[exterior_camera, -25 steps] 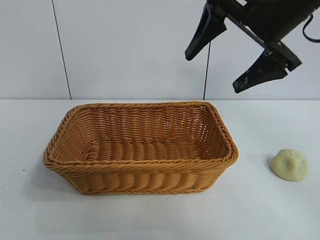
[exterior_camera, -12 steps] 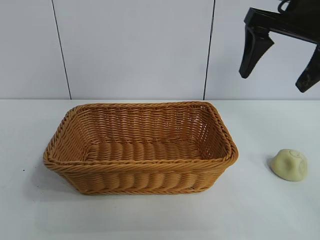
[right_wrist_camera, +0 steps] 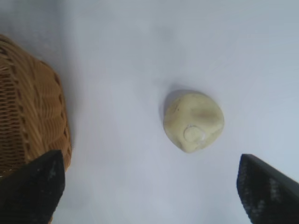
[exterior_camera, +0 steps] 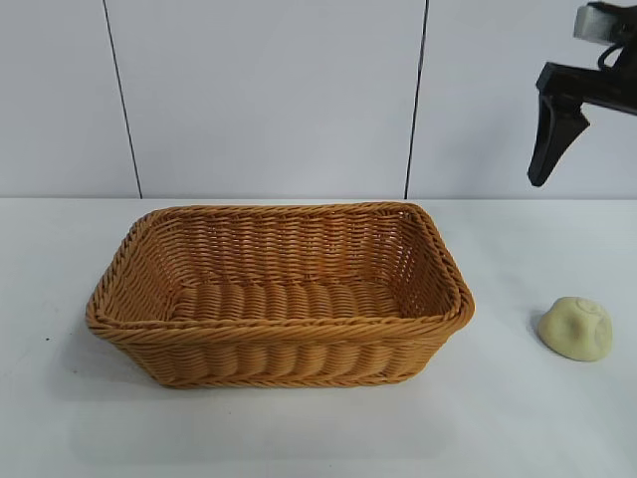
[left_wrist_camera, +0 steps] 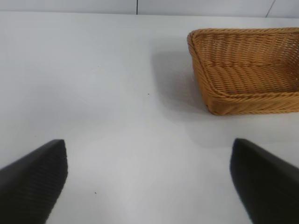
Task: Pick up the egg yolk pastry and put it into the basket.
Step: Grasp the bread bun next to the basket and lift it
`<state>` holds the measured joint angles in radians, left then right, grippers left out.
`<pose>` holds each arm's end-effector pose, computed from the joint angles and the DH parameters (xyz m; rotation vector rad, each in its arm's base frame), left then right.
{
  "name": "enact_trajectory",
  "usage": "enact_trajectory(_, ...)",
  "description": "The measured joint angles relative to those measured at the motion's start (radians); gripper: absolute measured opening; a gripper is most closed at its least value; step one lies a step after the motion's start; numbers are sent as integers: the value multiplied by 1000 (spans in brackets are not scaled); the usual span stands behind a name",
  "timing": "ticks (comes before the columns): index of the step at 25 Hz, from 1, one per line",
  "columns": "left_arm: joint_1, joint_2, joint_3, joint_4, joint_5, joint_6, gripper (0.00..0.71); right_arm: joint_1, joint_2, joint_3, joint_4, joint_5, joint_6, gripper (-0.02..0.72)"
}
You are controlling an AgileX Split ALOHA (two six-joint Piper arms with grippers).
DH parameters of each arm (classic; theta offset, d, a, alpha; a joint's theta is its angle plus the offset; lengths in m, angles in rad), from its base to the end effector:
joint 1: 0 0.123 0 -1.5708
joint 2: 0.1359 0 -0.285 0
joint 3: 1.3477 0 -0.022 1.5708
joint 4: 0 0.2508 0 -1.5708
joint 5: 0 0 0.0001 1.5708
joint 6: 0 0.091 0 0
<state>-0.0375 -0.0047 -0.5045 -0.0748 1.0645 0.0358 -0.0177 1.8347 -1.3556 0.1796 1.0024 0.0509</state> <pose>-0.0066 -0.0057 0.2784 0.0787 2.0363 -0.0905 0.3677 0.0072 0.2216 0.2247 2.9501 0.2413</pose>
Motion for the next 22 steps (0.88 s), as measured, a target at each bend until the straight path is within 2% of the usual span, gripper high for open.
enact_trajectory(10, 0, 0, 0, 0, -1, 0, 696, 0, 205, 0, -2, -27, 0, 694)
enact_trajectory(22, 0, 0, 0, 0, -1, 0, 696, 0, 282, 0, -46, -45, 42, 692)
